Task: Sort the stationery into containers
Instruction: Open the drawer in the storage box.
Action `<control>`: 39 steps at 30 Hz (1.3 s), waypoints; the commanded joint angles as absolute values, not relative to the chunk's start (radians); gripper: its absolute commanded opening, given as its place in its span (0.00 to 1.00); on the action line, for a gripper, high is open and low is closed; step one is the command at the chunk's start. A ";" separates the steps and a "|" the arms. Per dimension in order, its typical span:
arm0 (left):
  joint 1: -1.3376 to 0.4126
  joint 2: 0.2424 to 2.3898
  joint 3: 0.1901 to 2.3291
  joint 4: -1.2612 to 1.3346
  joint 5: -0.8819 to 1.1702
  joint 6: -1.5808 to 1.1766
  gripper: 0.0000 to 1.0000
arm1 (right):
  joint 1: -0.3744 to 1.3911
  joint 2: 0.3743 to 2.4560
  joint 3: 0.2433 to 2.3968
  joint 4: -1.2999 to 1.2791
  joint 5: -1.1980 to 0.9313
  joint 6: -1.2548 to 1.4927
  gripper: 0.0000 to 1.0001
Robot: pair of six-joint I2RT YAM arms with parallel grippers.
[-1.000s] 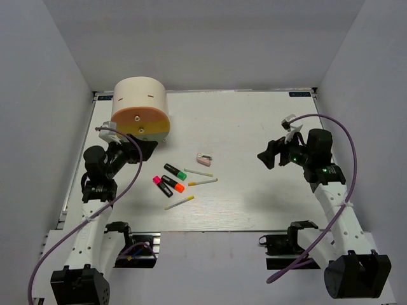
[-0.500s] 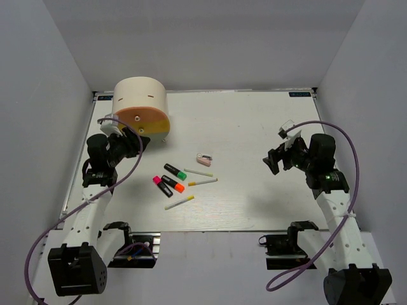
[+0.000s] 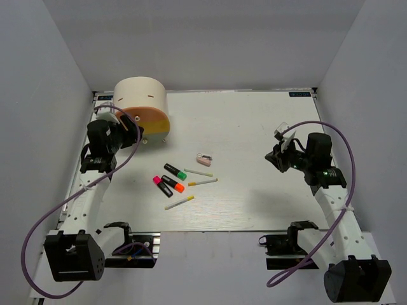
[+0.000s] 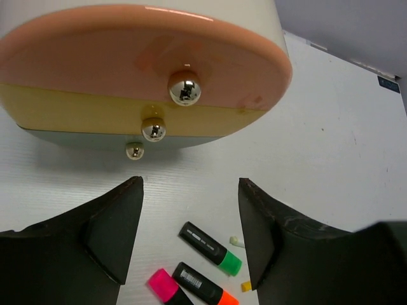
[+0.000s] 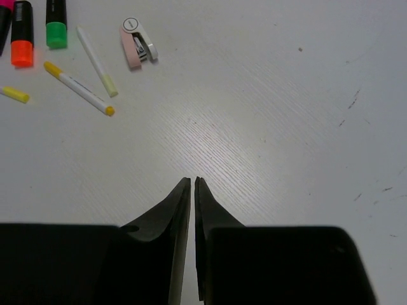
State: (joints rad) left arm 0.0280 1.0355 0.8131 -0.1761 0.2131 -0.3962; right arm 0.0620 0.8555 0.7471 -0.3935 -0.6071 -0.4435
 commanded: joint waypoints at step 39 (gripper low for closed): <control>-0.012 1.315 0.911 0.117 0.064 -0.397 0.53 | 0.061 0.856 0.752 -0.333 -0.684 -0.413 0.18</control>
